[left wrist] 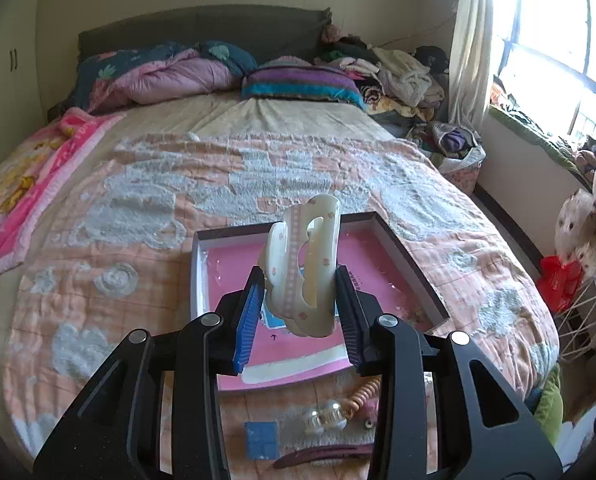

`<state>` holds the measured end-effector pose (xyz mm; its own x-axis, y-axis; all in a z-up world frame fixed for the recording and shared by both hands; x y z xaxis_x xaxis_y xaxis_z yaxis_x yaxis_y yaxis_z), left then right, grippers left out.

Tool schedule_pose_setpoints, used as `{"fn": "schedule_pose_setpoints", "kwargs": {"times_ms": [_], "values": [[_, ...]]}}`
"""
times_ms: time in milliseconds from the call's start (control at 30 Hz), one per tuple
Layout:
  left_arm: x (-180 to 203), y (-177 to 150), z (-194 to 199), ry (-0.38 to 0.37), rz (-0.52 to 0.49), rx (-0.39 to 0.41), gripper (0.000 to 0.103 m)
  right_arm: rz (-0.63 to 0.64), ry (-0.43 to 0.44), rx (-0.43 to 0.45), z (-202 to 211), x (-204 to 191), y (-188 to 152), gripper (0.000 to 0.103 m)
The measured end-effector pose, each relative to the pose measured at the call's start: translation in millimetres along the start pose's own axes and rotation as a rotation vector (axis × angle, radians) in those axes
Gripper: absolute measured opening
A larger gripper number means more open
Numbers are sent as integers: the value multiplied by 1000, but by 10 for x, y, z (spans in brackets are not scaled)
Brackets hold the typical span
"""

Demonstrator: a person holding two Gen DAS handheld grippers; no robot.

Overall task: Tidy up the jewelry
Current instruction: 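Carry the white clip with the left tool over the box while the right tool carries the bow there, then open the left tool to drop the white clip in the box while the right tool releases the bow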

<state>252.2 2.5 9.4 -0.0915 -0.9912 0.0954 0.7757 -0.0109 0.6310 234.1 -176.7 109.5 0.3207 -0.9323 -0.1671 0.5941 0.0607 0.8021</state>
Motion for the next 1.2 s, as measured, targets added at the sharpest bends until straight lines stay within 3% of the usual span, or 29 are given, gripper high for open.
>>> {"fn": "schedule_pose_setpoints", "kwargs": {"times_ms": [467, 867, 1200], "values": [[-10, -111, -643, 14, 11, -81, 28, -16, 3, -123, -813, 126, 4, 10], [-189, -390, -1106, 20, 23, -172, 28, -54, 35, -288, -1604, 105, -416, 10], [-286, -485, -1233, 22, 41, -195, 28, -60, 39, -383, -2010, 72, -696, 14]]}}
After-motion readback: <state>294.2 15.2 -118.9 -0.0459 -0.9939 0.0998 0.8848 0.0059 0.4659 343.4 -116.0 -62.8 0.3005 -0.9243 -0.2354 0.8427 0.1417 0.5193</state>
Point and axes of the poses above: each gripper's, at about its wrist camera, not at the fingertips, and z roughly against the way its jaws point, x to its right, y to its top, the point moved 5 cm from there along -z, roughly the way its jaws point, and after that the axes turned 10 degrees about -x, right-handed, at the moved point
